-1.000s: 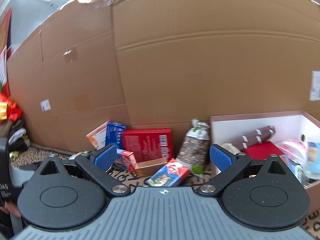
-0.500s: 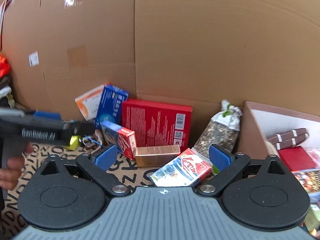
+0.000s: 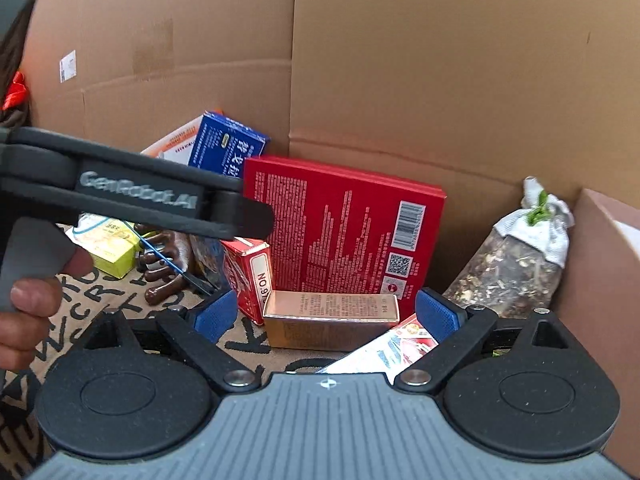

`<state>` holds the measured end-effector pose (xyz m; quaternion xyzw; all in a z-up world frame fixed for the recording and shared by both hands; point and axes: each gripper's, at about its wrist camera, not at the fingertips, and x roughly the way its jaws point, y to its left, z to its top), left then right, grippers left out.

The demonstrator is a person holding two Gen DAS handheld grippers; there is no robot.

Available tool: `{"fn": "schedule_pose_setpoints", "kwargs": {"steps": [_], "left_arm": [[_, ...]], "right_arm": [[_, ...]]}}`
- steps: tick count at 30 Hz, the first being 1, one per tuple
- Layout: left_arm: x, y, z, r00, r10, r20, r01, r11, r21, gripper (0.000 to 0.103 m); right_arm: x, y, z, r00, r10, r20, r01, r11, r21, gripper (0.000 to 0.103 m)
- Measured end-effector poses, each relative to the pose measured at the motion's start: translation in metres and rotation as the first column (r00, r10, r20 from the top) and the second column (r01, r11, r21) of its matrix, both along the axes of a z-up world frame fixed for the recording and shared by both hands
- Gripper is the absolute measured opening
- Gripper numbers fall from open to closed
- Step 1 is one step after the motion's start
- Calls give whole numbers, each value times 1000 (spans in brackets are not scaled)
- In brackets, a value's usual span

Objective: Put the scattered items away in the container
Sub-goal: 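Move the right tool to the gold box while the left tool approaches the red card box, then close the right gripper on the gold box while the left gripper grasps the red card box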

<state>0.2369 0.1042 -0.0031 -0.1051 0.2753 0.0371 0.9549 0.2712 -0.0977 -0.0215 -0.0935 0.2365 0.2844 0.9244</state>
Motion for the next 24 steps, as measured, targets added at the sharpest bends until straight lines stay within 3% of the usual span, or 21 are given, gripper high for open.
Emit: {"fn": "schedule_pose_setpoints", "kwargs": {"steps": [5,12,14,15,16,24], "left_arm": [[15,4,-16,998,11,-67,-13,999,-37,94],[17,8,-31,992,-27,-127,18,997,-76,73],[16,7,-33,990,-44,-135,33,996,-81,66],[12,6,-32,990,-56,-133,45,996,-79,60],[9,5,-31,989,-67,-130,58,995,-77,53],[-26,4,-28,988,-88,-123,83,996,-45,19]], "right_arm": [[13,4,-8,1000,18,3,-18,1000,-11,97],[26,13,-21,998,60,-18,-61,997,-54,102],[26,16,-26,995,81,-57,-85,994,-74,99],[26,18,-29,992,83,-92,-91,992,-92,88],[24,15,-29,991,90,-103,-98,993,-71,85],[-23,2,-20,981,143,-130,-146,989,-18,85]]}}
